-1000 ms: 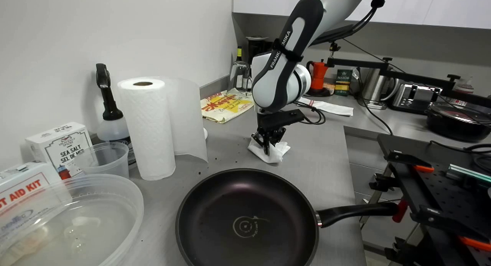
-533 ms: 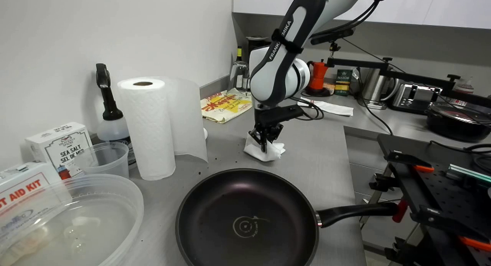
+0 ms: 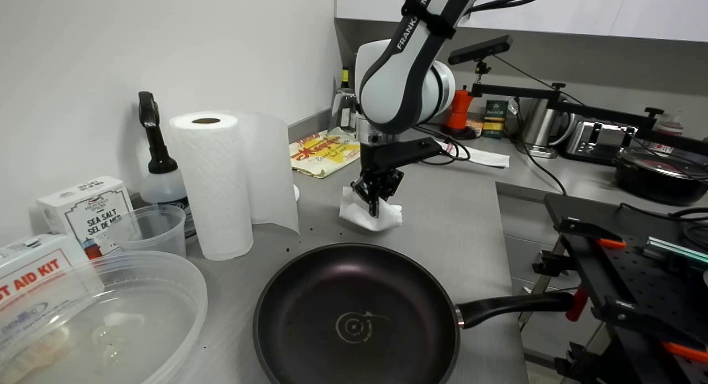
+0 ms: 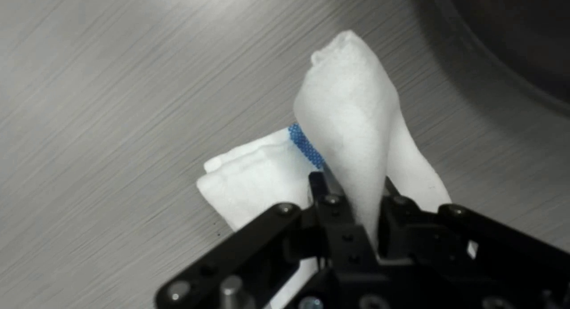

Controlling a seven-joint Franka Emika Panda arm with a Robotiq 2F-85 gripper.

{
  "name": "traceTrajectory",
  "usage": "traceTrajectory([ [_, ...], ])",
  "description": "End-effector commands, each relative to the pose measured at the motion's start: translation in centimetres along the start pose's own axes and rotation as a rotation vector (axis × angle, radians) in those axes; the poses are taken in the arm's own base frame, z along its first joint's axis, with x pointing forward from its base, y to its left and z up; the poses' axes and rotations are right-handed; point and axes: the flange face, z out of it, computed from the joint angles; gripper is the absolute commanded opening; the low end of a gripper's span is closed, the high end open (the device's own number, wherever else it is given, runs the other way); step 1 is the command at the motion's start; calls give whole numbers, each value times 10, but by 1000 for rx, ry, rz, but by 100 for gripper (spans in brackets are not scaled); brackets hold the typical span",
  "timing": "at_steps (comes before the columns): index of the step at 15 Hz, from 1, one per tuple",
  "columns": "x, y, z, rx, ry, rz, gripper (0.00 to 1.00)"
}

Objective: Use the towel to wipe the pan

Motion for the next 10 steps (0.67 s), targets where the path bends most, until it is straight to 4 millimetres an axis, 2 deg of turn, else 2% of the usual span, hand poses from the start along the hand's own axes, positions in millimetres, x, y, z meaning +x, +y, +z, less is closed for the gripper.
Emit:
traceTrajectory([
  [1,-48,-18,-24,35,7,-107,4],
  [6,-111,-47,-34,61,7,-225,4],
  [10,-151,-62,-36,66,18,-288,4],
])
